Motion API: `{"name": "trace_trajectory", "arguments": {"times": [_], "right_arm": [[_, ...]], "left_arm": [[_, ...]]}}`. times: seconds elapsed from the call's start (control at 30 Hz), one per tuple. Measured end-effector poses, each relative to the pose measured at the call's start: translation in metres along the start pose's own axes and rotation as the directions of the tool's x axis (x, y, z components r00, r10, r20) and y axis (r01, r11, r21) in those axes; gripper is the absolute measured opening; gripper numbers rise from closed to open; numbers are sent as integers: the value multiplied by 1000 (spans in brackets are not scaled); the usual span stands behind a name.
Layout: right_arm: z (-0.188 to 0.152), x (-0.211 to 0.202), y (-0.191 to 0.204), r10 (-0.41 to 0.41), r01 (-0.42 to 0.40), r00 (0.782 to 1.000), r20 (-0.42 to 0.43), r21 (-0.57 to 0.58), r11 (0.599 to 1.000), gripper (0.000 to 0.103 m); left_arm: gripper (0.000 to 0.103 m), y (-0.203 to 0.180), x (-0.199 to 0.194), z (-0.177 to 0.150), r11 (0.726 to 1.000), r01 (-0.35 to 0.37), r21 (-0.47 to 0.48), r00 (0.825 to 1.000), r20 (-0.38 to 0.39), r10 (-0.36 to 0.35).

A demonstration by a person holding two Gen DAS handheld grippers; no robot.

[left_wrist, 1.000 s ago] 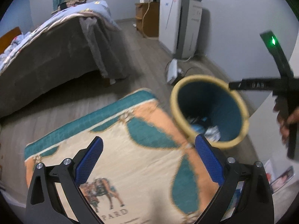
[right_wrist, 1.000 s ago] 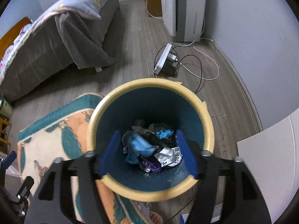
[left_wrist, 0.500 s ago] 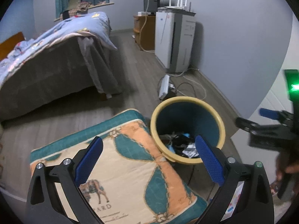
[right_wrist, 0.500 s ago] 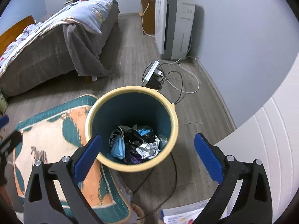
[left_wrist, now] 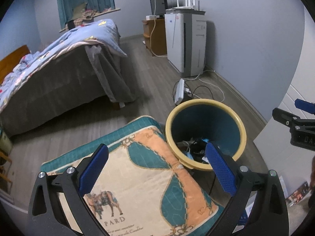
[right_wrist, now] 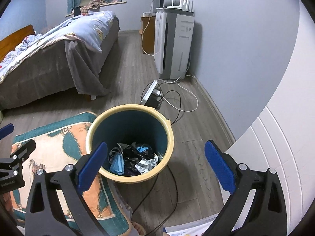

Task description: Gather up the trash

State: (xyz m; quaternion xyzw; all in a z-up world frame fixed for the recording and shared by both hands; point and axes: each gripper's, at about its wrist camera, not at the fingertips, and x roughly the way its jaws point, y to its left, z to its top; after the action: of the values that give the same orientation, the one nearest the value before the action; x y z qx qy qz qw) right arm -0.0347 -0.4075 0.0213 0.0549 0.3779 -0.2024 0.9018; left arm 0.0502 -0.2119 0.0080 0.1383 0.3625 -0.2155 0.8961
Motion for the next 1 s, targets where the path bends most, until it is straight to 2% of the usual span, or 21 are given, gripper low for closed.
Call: {"name": "trace_trajectory", "arguments": {"times": [0.3,1.0], "right_arm": [[0,-4,3,-16,16,1000,12,-11,1000,97],[0,-4,4,-24,24,1000,12,-21,999,97]], "left_arm": [[98,6,-1,0,999,35,-28,999,-10,-35],[98,5,-3,2,999,33,-22,999,-1,-33]]}}
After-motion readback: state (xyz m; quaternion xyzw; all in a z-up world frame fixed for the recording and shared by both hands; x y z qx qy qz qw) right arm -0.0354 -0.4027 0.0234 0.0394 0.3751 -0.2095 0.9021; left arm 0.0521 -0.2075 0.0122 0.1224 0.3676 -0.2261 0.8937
